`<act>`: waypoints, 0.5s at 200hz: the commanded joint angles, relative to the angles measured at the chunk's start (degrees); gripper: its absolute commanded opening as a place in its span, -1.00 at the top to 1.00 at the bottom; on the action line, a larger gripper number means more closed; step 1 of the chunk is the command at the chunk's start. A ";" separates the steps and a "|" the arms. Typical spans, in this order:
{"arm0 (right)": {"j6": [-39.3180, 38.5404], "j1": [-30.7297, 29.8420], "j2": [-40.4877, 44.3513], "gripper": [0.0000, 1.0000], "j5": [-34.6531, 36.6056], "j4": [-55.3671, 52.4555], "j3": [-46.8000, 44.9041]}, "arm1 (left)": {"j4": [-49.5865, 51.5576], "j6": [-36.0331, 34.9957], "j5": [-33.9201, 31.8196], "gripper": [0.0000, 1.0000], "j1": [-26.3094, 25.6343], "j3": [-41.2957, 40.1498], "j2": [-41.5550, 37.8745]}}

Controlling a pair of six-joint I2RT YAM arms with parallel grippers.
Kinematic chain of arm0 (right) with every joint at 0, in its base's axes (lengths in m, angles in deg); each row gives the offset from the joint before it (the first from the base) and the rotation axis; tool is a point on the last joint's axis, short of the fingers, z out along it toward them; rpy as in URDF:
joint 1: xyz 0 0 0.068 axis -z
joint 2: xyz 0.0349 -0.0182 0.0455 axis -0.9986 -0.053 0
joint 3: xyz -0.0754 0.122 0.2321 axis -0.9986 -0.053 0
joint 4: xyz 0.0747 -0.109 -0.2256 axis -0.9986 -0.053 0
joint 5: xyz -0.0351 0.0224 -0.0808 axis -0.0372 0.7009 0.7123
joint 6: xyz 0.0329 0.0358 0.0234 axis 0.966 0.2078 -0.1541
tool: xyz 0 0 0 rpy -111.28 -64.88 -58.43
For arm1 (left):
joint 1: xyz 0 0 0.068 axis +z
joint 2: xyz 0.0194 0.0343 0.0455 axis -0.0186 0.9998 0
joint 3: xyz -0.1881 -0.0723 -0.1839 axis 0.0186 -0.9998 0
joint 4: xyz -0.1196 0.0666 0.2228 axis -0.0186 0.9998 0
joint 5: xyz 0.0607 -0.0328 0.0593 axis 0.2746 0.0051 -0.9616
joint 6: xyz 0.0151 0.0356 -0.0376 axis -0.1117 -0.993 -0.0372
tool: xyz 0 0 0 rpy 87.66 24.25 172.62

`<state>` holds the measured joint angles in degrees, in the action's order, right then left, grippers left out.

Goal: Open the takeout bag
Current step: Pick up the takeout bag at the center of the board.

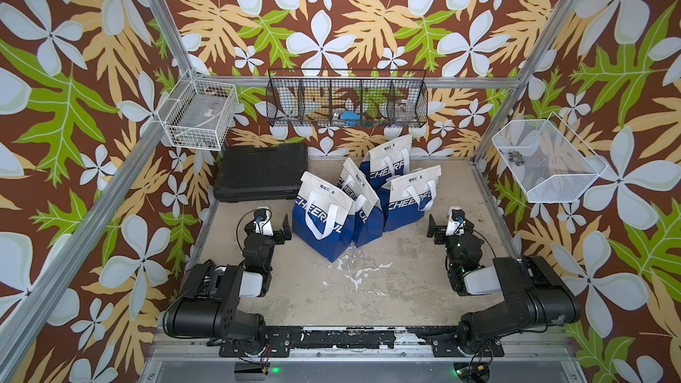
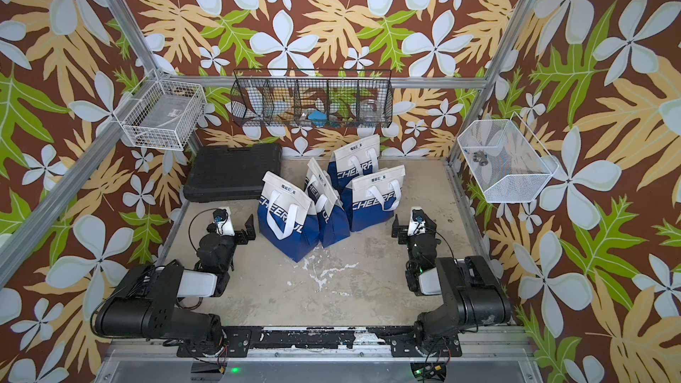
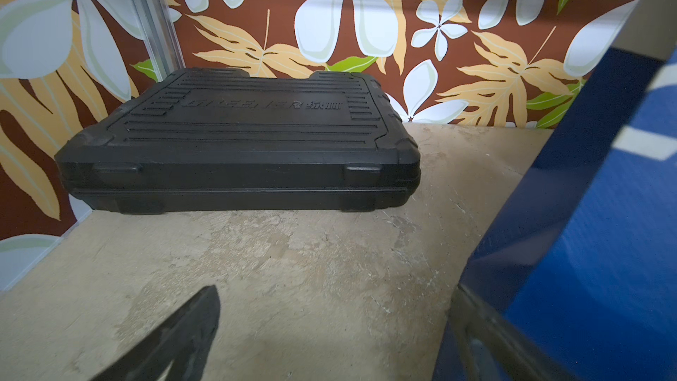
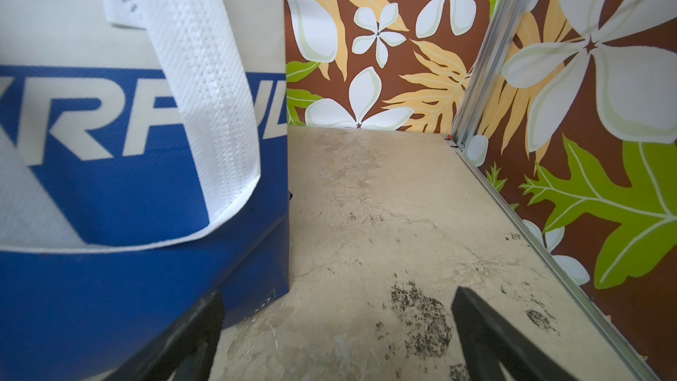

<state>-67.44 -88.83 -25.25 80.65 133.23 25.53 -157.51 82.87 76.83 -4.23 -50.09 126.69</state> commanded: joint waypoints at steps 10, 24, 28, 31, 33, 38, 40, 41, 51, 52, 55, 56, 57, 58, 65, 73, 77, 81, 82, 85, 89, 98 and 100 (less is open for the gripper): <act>1.65 0.15 0.60 -0.99 2.27 1.65 -0.04 | 0.79 1.69 -2.44 -1.00 0.00 1.03 -1.43; 2.44 -0.31 9.01 -1.00 6.15 -3.01 -0.49 | 17.79 3.60 -8.03 -1.00 -0.01 7.07 -9.54; 2.46 -1.06 13.51 -1.00 8.08 -8.78 0.64 | 20.79 2.98 -9.37 -1.00 -0.05 8.76 -11.43; 3.59 -1.75 17.25 -0.99 10.31 -14.21 1.94 | 22.49 2.71 -11.12 -1.00 -0.22 9.71 -13.23; 5.05 -2.13 19.39 -0.99 12.38 -17.55 3.34 | 23.36 2.97 -12.78 -1.00 -0.48 10.34 -14.27; 10.40 -2.68 25.58 -1.00 14.86 -29.34 7.07 | 25.76 5.08 -17.77 -1.00 -0.93 12.03 -16.86; 12.64 -2.65 27.76 -1.00 14.53 -33.90 8.80 | 27.12 6.24 -19.06 -1.00 -0.96 12.83 -17.66; 13.47 -2.63 28.66 -1.00 14.12 -35.91 9.66 | 28.14 6.84 -19.45 -1.00 -0.97 13.26 -18.10; 17.39 -2.70 37.42 -0.99 8.32 -51.12 15.06 | 37.78 12.36 -20.16 -0.98 -0.99 18.11 -22.88; 17.69 -2.70 38.06 -0.99 7.90 -51.68 15.25 | 38.87 13.07 -19.91 -0.97 -1.03 18.62 -23.26; 19.67 -2.69 40.14 -0.99 7.51 -52.76 15.35 | 41.95 15.21 -19.16 -0.96 -1.03 20.19 -24.05; 20.41 -2.70 40.74 -0.99 7.62 -52.85 15.27 | 42.93 15.99 -18.97 -0.96 -1.05 20.46 -24.32; 21.13 -2.70 41.31 -0.99 7.81 -52.81 14.87 | 43.95 16.81 -18.75 -0.96 -1.05 21.07 -24.55; 22.06 -2.66 42.12 -1.00 8.31 -52.61 14.54 | 44.95 17.53 -18.46 -0.96 -1.06 21.69 -24.80; 32.83 -2.64 46.37 -1.00 12.72 -50.91 10.89 | 50.97 21.70 -14.95 -0.93 -0.98 24.89 -25.89; 38.52 -0.90 49.78 -1.00 6.09 -45.77 6.84 | 56.28 24.38 -9.47 -0.90 -1.06 27.37 -26.87; 37.80 0.18 49.80 -1.00 1.47 -46.52 8.29 | 58.88 26.06 -6.97 -0.90 -1.19 28.58 -27.14; 37.02 0.14 48.26 -1.00 -2.47 -50.19 11.40 | 61.49 27.11 -4.88 -0.92 -1.49 29.65 -27.31; 36.86 0.04 47.57 -0.99 -3.08 -51.96 12.55 | 62.15 27.52 -4.45 -0.92 -1.63 29.93 -27.32; 36.34 -0.55 45.78 -0.94 -4.31 -56.36 16.42 | 64.06 28.47 -3.41 -0.92 -1.98 30.69 -27.59; 35.13 -1.78 42.81 -0.90 -5.77 -63.12 21.34 | 66.40 29.49 -2.48 -0.91 -2.61 31.39 -27.92; 31.92 -6.76 36.18 -0.90 -7.63 -74.64 31.64 | 70.10 30.21 -2.47 -0.89 -5.05 32.15 -28.81; 31.16 -8.11 35.02 -0.94 -7.44 -76.23 33.62 | 70.77 30.05 -2.71 -0.89 -5.73 32.32 -28.99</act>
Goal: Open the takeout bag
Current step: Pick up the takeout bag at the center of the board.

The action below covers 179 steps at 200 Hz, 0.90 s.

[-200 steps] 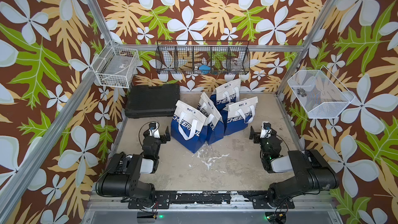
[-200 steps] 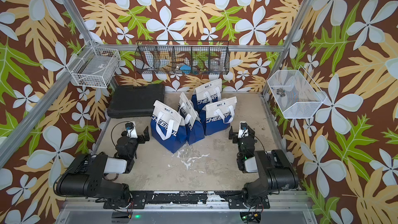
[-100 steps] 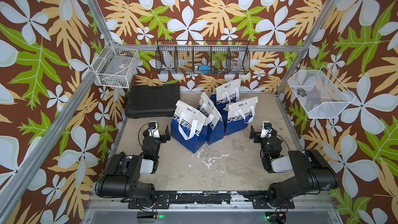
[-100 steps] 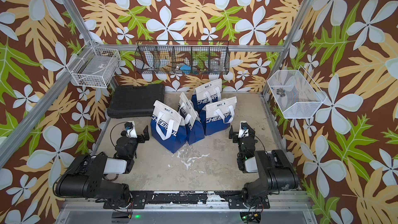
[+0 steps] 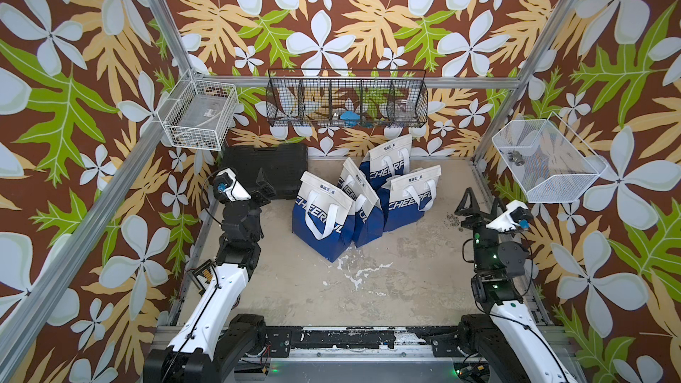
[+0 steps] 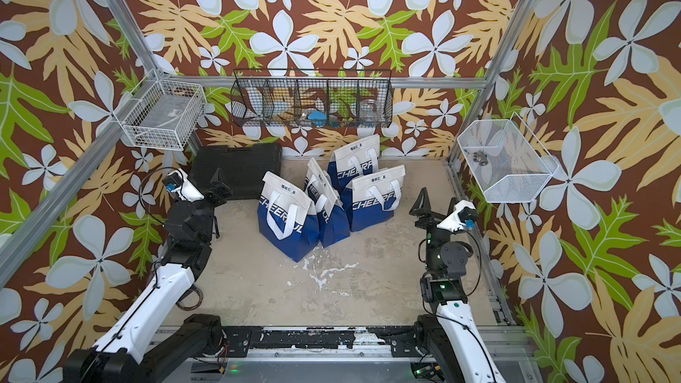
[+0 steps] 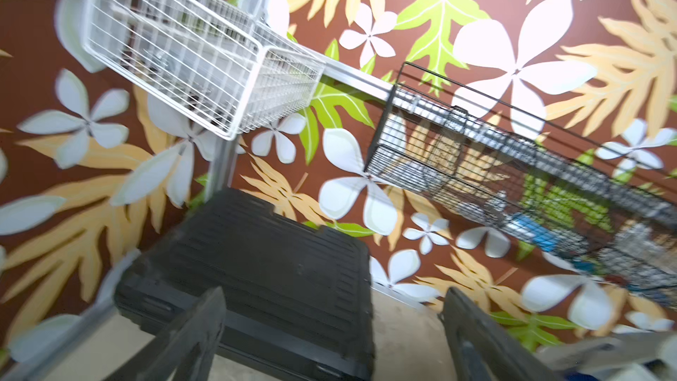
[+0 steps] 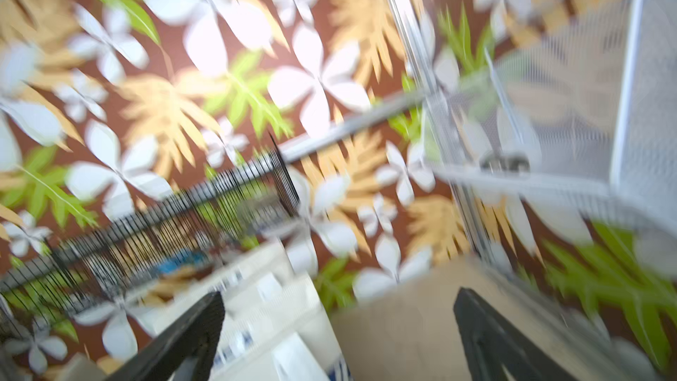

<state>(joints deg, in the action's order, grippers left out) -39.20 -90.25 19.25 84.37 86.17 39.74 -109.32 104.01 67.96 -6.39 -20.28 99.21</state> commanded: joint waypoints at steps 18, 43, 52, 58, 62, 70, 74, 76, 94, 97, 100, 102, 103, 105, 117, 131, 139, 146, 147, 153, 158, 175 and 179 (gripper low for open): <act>-0.52 -23.61 -16.61 -0.99 2.62 -40.73 33.08 | 28.87 7.21 5.39 -0.85 -6.84 4.57 -2.63; -12.70 -42.98 -21.77 -0.91 6.18 -39.42 41.63 | 35.51 5.50 9.38 -0.68 -6.94 8.66 -2.97; -13.74 -44.48 -25.96 -0.77 3.10 -42.46 46.19 | 36.66 5.77 10.98 -0.64 -6.94 10.07 -3.32; -14.07 -44.60 -29.04 -0.67 0.73 -44.44 49.26 | 37.29 5.98 12.00 -0.59 -6.92 10.94 -3.51; -14.32 -44.74 -31.05 -0.62 -0.37 -45.61 51.10 | 37.54 6.00 12.78 -0.56 -6.93 11.53 -3.54; -15.15 -44.79 -34.92 -0.53 -1.93 -47.20 54.21 | 37.91 6.06 14.05 -0.52 -6.98 12.37 -3.51; -15.59 -44.87 -36.85 -0.52 -2.56 -47.98 55.55 | 37.99 6.17 14.71 -0.50 -6.93 12.66 -3.46; -15.85 -44.87 -37.82 -0.52 -3.03 -48.33 56.19 | 37.98 6.24 15.16 -0.49 -6.97 12.74 -3.41; -18.01 -44.89 -44.89 -0.46 -4.92 -51.03 62.06 | 37.83 7.01 17.66 -0.44 -6.89 12.88 -2.78; -18.26 -44.88 -45.89 -0.45 -5.15 -51.41 62.76 | 37.70 7.18 18.14 -0.42 -6.89 12.74 -2.69; -18.45 -44.82 -46.69 -0.44 -5.14 -51.72 63.52 | 37.53 7.22 18.66 -0.41 -6.87 12.56 -2.52; -18.54 -44.86 -47.22 -0.43 -5.19 -51.99 64.03 | 37.42 7.31 19.01 -0.40 -6.89 12.43 -2.43; -18.57 -44.82 -47.47 -0.42 -5.20 -52.05 64.23 | 37.36 7.31 19.18 -0.39 -6.85 12.39 -2.42; -18.68 -44.80 -48.05 -0.41 -5.22 -52.25 64.60 | 37.31 7.38 19.54 -0.39 -6.86 12.32 -2.29; -19.28 -44.88 -50.69 -0.38 -6.03 -53.11 66.65 | 37.26 8.12 21.34 -0.35 -6.87 11.76 -1.84; -20.17 -45.16 -53.45 -0.29 -6.94 -54.89 69.02 | 35.90 9.03 24.25 -0.27 -6.86 10.59 -1.61; -20.36 -45.40 -54.72 -0.20 -6.82 -55.46 69.88 | 34.93 9.74 25.44 -0.25 -6.83 9.73 -1.74; -20.38 -45.42 -55.69 -0.10 -7.36 -55.78 70.30 | 34.30 10.21 26.07 -0.24 -6.82 9.01 -1.78; -20.37 -45.45 -55.75 -0.09 -7.47 -55.80 70.30 | 34.17 10.26 26.14 -0.24 -6.81 8.92 -1.78; -20.41 -45.47 -56.20 -0.03 -7.95 -55.73 70.28 | 33.69 10.51 26.57 -0.24 -6.82 8.40 -1.70; -20.28 -45.54 -56.45 0.05 -8.24 -55.42 70.08 | 33.39 10.61 26.98 -0.24 -6.82 8.03 -1.74; -19.95 -45.58 -56.96 0.24 -8.95 -54.77 69.54 | 32.98 10.91 28.08 -0.23 -6.81 6.99 -2.00; -19.82 -45.58 -57.02 0.30 -8.96 -54.73 69.38 | 32.80 11.07 28.25 -0.23 -6.81 6.70 -2.17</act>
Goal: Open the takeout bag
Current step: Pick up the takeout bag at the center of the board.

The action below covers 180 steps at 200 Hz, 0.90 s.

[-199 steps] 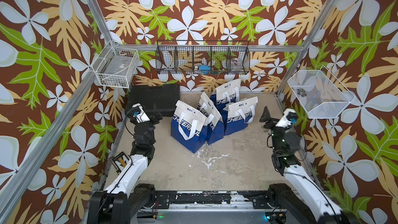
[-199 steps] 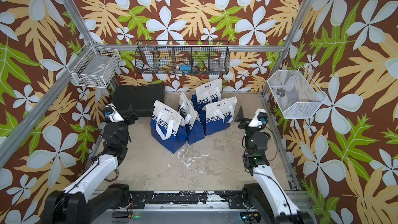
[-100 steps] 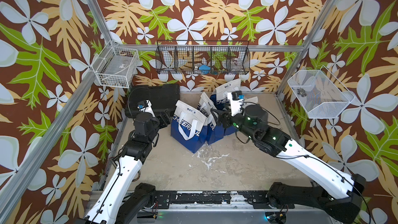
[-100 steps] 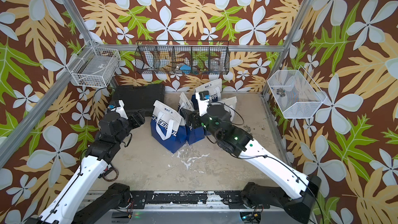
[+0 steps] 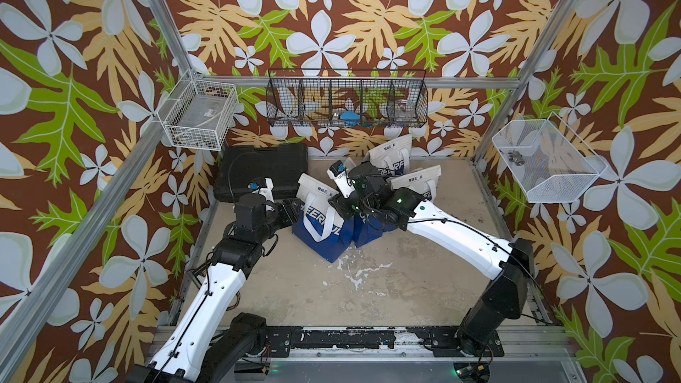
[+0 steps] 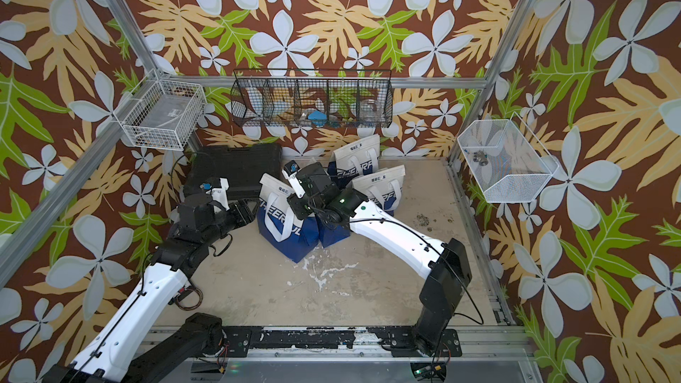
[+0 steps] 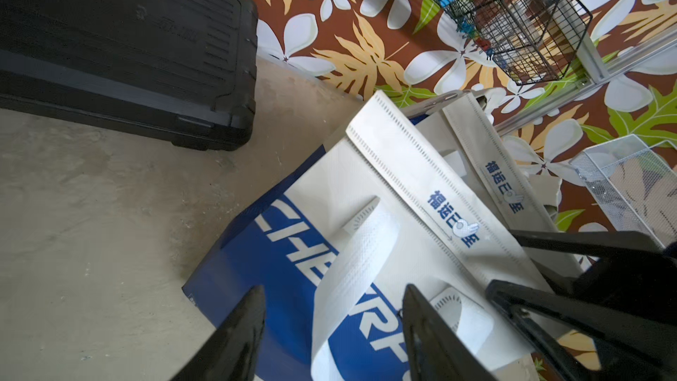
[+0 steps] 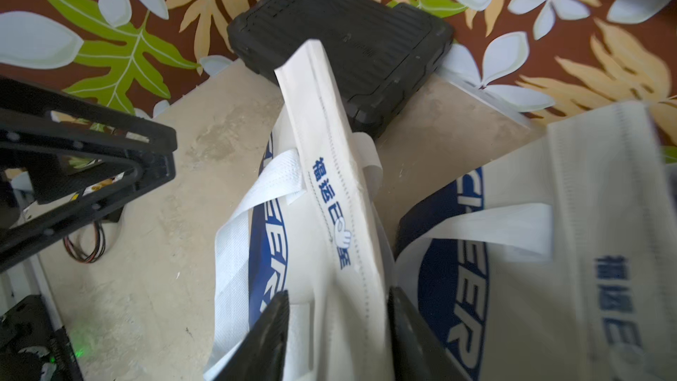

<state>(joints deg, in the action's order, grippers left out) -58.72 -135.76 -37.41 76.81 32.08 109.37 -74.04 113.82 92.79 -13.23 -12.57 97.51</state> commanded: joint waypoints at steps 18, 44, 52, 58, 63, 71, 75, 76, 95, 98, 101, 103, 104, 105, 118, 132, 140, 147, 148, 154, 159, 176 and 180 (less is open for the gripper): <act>0.65 -0.31 -0.18 0.70 -1.59 -0.94 -1.17 | -2.48 2.15 3.75 -0.24 0.10 -1.69 -1.06; 1.82 -2.48 3.35 1.00 0.33 -0.09 -4.48 | -1.11 1.50 3.40 -0.20 0.16 -1.15 -1.94; 2.09 -3.08 5.05 1.00 0.76 0.14 -5.74 | -1.34 1.44 3.65 -0.20 0.17 -1.17 -2.64; 2.31 -3.30 6.53 1.00 1.07 -0.03 -6.64 | -1.64 1.65 3.86 -0.20 0.17 -1.30 -3.16; 2.60 -3.32 7.93 1.00 1.34 -0.18 -7.71 | -2.20 1.96 4.52 -0.18 0.18 -1.35 -3.69; 2.93 -3.32 10.14 1.00 2.05 -0.93 -9.18 | -3.34 2.67 6.46 -0.15 0.19 -1.78 -4.22; 2.88 -3.32 11.38 1.00 2.32 -1.48 -9.96 | -4.28 2.94 7.87 -0.15 0.20 -2.13 -4.51; 2.91 -3.32 11.70 1.00 2.39 -1.59 -10.18 | -4.56 2.99 8.23 -0.15 0.20 -2.26 -4.63; 2.11 -3.32 18.47 1.00 0.32 -0.62 -15.99 | -10.92 4.47 15.46 -0.13 0.19 -5.96 -5.89; 1.88 -3.32 19.39 1.00 -0.31 -0.46 -16.66 | -11.73 4.71 16.15 -0.13 0.13 -6.60 -6.09; 1.62 -3.25 20.12 1.00 -1.11 -0.39 -17.39 | -12.50 4.97 16.81 -0.13 0.12 -7.26 -6.26; 1.44 -3.24 20.70 1.00 -1.54 -0.32 -17.77 | -13.06 5.19 17.24 -0.13 0.17 -7.72 -6.41; 1.40 -3.24 20.88 1.00 -1.70 -0.42 -17.99 | -13.43 5.26 17.44 -0.13 0.14 -7.96 -6.46; 1.33 -3.19 21.06 1.00 -1.87 -0.45 -18.19 | -13.61 5.38 17.72 -0.13 0.18 -8.17 -6.52; 0.34 -2.96 23.05 1.00 -4.48 -1.18 -20.09 | -18.63 7.04 20.87 -0.21 0.17 -11.31 -7.42; -0.22 -2.68 25.01 1.00 -6.98 -0.70 -22.29 | -27.06 10.50 26.64 -0.35 0.14 -15.05 -8.64; -0.30 -2.05 26.03 1.00 -8.77 -0.13 -23.44 | -32.21 12.32 29.92 -0.37 0.15 -16.82 -9.23; -0.23 -1.01 26.85 1.00 -10.28 0.30 -24.19 | -34.80 13.55 31.48 -0.36 0.16 -18.05 -9.71; -0.23 -0.81 26.94 1.00 -10.51 0.35 -24.23 | -35.11 13.74 31.60 -0.35 0.14 -18.22 -9.77; -0.06 0.27 27.48 1.00 -11.69 0.57 -24.60 | -36.65 14.41 33.03 -0.29 0.21 -19.15 -10.07; 0.03 1.14 27.84 1.00 -12.69 0.73 -24.79 | -37.51 14.63 34.39 -0.24 0.20 -19.89 -10.33; -0.27 3.78 28.88 1.00 -16.96 1.17 -24.85 | -38.33 14.44 37.35 -0.06 0.08 -22.59 -12.04; -0.42 4.25 29.01 1.00 -18.23 1.34 -24.81 | -38.73 14.58 37.78 -0.04 0.06 -23.35 -12.67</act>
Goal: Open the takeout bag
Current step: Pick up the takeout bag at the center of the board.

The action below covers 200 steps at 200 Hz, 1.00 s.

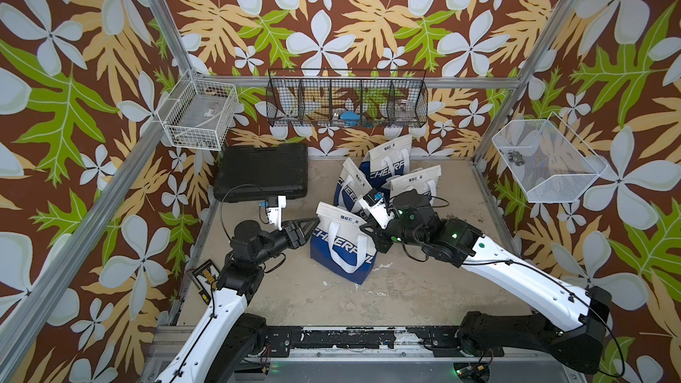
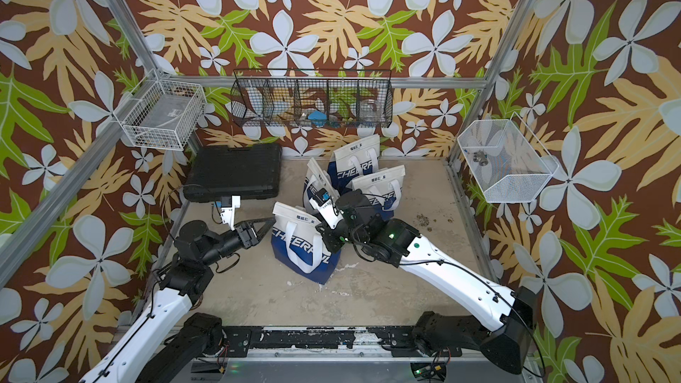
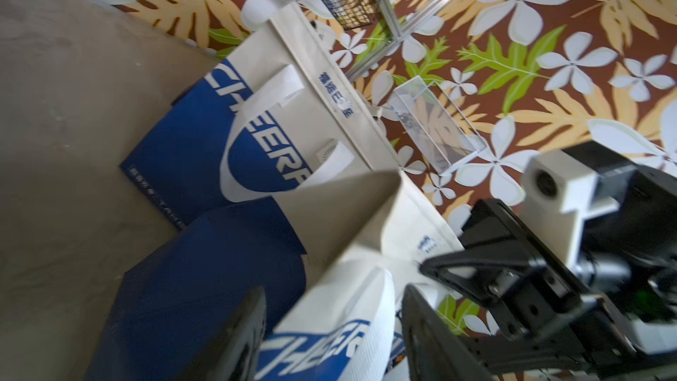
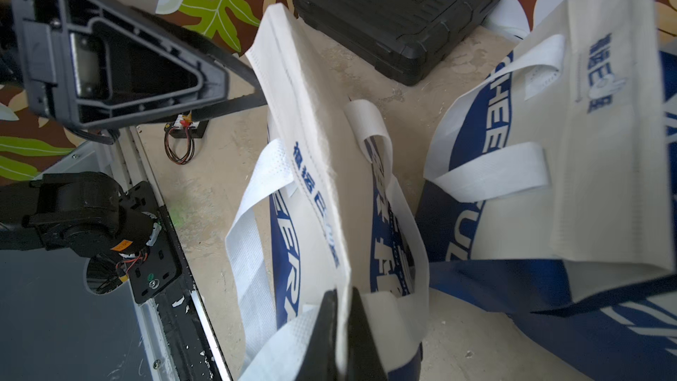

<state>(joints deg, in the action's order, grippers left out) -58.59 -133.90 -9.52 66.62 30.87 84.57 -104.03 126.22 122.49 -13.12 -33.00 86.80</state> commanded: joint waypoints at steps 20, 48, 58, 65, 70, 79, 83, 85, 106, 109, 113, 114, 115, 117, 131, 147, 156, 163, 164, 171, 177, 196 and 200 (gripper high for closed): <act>-1.49 3.08 1.01 1.00 -12.41 2.63 0.23 | -9.78 3.08 7.27 0.05 -0.07 -5.70 -5.00; -1.96 3.13 1.82 1.00 -15.35 2.20 -0.25 | -6.53 0.42 2.86 -0.12 -0.06 -3.82 -4.66; -1.96 3.08 2.37 1.00 -15.48 1.79 -0.42 | -5.21 -0.64 2.07 -0.30 -0.07 -3.03 -3.58; -1.96 3.10 2.74 1.00 -15.57 1.50 -0.51 | -4.79 -1.10 1.92 -0.37 -0.05 -2.91 -3.09; -1.99 3.09 2.94 1.00 -15.58 1.36 -0.60 | -4.82 -1.29 2.05 -0.39 -0.04 -2.99 -3.05; -1.78 3.08 3.38 1.00 -15.83 1.21 -0.86 | -4.86 -1.44 1.77 -0.41 -0.07 -3.22 -3.30; -1.77 3.08 3.45 1.00 -16.18 1.25 -1.08 | -4.90 -1.52 1.59 -0.41 -0.07 -3.23 -3.49; -1.81 3.08 3.52 1.00 -16.37 1.25 -1.17 | -4.90 -1.60 1.55 -0.41 -0.07 -3.23 -3.54; -1.51 3.08 4.37 1.00 -17.87 2.29 -2.36 | -2.40 -4.06 0.22 -0.47 -0.03 -2.15 -4.17; -1.50 3.10 4.48 1.00 -17.94 2.35 -2.46 | -1.88 -4.49 0.09 -0.49 0.00 -1.91 -4.22; -1.50 3.08 4.55 1.00 -18.04 2.47 -2.54 | -1.36 -5.03 0.12 -0.51 -0.05 -1.71 -4.29; -1.50 3.08 4.58 1.00 -18.04 2.52 -2.58 | -1.29 -5.13 0.09 -0.52 -0.06 -1.68 -4.35; -1.46 3.08 4.59 1.00 -18.04 2.54 -2.61 | -1.16 -5.22 0.21 -0.52 -0.07 -1.66 -4.37; -1.43 3.08 4.60 1.00 -18.08 2.56 -2.65 | -1.07 -5.38 0.37 -0.53 -0.07 -1.59 -4.50; -1.33 3.08 4.36 1.00 -17.77 2.57 -2.66 | -1.39 -5.85 1.79 -0.54 -0.10 -1.69 -5.14; -1.17 3.08 4.08 1.00 -17.68 2.87 -2.73 | -2.56 -5.31 4.56 -0.36 -0.78 -1.88 -5.26; -0.94 3.13 4.01 1.00 -17.70 3.30 -2.88 | -2.60 -5.31 5.31 -0.24 -1.59 -1.97 -5.28; -0.79 3.16 3.99 1.00 -17.78 3.72 -3.11 | -2.61 -5.31 5.68 -0.18 -2.56 -2.00 -5.23; -0.75 3.21 3.99 1.00 -17.78 3.76 -3.14 | -2.57 -5.31 5.73 -0.16 -2.72 -2.00 -5.25; -0.59 3.23 3.91 1.00 -17.78 4.09 -3.25 | -2.39 -5.31 5.71 -0.08 -3.75 -1.92 -5.25; -0.37 3.26 3.90 1.00 -17.78 4.30 -3.25 | -2.36 -5.43 5.62 0.00 -4.69 -1.83 -5.28; 0.23 3.54 3.82 1.00 -17.82 4.77 -3.17 | -1.32 -6.16 4.68 0.19 -6.73 -1.49 -5.59; 0.33 3.60 3.81 1.00 -17.74 4.77 -3.10 | -0.96 -6.31 4.32 0.22 -6.92 -1.47 -5.66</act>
<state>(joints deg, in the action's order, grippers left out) -59.92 -130.51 -5.60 49.44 32.36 81.27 -106.06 121.43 126.32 -18.56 -34.97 81.49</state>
